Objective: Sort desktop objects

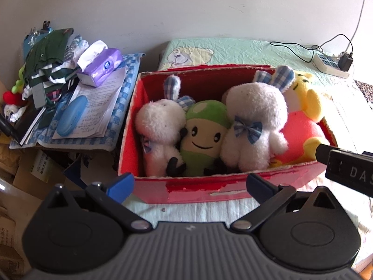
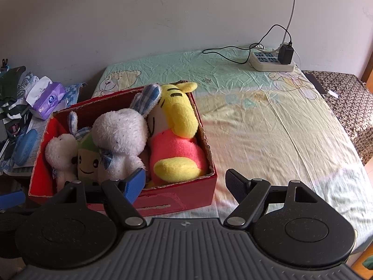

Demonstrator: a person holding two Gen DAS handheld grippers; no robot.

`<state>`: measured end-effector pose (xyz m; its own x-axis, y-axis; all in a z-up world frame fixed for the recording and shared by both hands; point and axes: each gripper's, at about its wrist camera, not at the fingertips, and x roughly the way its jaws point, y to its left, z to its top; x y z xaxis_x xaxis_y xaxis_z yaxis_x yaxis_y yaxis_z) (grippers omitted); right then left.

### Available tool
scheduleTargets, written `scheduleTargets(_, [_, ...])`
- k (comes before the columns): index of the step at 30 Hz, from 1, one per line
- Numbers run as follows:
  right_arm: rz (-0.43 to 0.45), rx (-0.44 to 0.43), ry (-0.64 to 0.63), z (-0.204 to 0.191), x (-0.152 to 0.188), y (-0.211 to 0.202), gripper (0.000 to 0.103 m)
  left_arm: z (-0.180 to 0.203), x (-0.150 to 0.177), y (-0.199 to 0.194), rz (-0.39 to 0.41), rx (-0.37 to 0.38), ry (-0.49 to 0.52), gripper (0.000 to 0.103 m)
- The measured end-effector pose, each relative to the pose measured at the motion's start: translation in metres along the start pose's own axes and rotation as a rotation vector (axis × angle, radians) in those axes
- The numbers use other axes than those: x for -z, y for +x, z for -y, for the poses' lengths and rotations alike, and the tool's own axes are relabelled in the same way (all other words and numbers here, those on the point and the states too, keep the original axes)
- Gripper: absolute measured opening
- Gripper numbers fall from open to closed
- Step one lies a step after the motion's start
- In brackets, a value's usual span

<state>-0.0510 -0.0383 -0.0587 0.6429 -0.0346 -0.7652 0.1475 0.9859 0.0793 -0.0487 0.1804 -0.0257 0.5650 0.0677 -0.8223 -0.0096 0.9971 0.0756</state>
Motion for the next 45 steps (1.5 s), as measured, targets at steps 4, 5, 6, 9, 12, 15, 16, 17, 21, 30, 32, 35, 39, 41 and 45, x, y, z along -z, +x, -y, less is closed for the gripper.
scheduleTargets(4, [-0.014, 0.015, 0.021, 0.006, 0.007, 0.0, 0.078, 0.004, 0.008, 0.003, -0.014, 0.017, 0.025, 0.102])
scheduleTargets(5, [-0.017, 0.023, 0.025, 0.007, 0.01, 0.0, 0.078, 0.004, 0.01, 0.005, -0.019, 0.02, 0.029, 0.102])
scheduleTargets(6, [-0.019, 0.03, 0.027, 0.007, 0.013, 0.0, 0.078, 0.005, 0.012, 0.007, -0.027, 0.023, 0.033, 0.102])
scheduleTargets(9, [-0.025, 0.054, 0.027, 0.008, 0.021, -0.001, 0.078, 0.007, 0.018, 0.011, -0.044, 0.036, 0.045, 0.102])
scheduleTargets(12, [-0.036, 0.074, 0.035, 0.011, 0.028, -0.002, 0.078, 0.014, 0.023, 0.012, -0.043, 0.051, 0.077, 0.102])
scheduleTargets(15, [-0.04, 0.104, 0.049, 0.018, 0.034, -0.005, 0.078, 0.024, 0.027, 0.01, -0.041, 0.073, 0.111, 0.102])
scheduleTargets(16, [-0.043, 0.115, 0.054, 0.02, 0.035, -0.006, 0.078, 0.028, 0.028, 0.01, -0.042, 0.081, 0.121, 0.102])
scheduleTargets(17, [-0.045, 0.124, 0.058, 0.023, 0.036, -0.007, 0.078, 0.031, 0.029, 0.01, -0.043, 0.089, 0.132, 0.102])
scheduleTargets(21, [-0.053, 0.143, 0.066, 0.032, 0.044, -0.009, 0.078, 0.041, 0.032, 0.009, -0.048, 0.096, 0.15, 0.102])
scheduleTargets(30, [-0.085, 0.131, 0.05, 0.048, 0.06, -0.008, 0.078, 0.055, 0.047, 0.012, -0.082, 0.083, 0.171, 0.102])
scheduleTargets(32, [-0.093, 0.128, 0.044, 0.051, 0.062, -0.007, 0.078, 0.056, 0.05, 0.011, -0.084, 0.077, 0.168, 0.102])
scheduleTargets(35, [-0.102, 0.119, 0.038, 0.052, 0.065, -0.006, 0.078, 0.056, 0.054, 0.012, -0.1, 0.07, 0.153, 0.102])
scheduleTargets(39, [-0.116, 0.109, -0.002, 0.049, 0.067, -0.004, 0.078, 0.054, 0.061, 0.014, -0.119, 0.061, 0.138, 0.102])
scheduleTargets(41, [-0.121, 0.1, -0.015, 0.046, 0.069, -0.003, 0.078, 0.051, 0.064, 0.014, -0.127, 0.056, 0.129, 0.102])
scheduleTargets(45, [-0.135, 0.077, -0.053, 0.037, 0.072, 0.001, 0.078, 0.043, 0.069, 0.018, -0.15, 0.047, 0.108, 0.102])
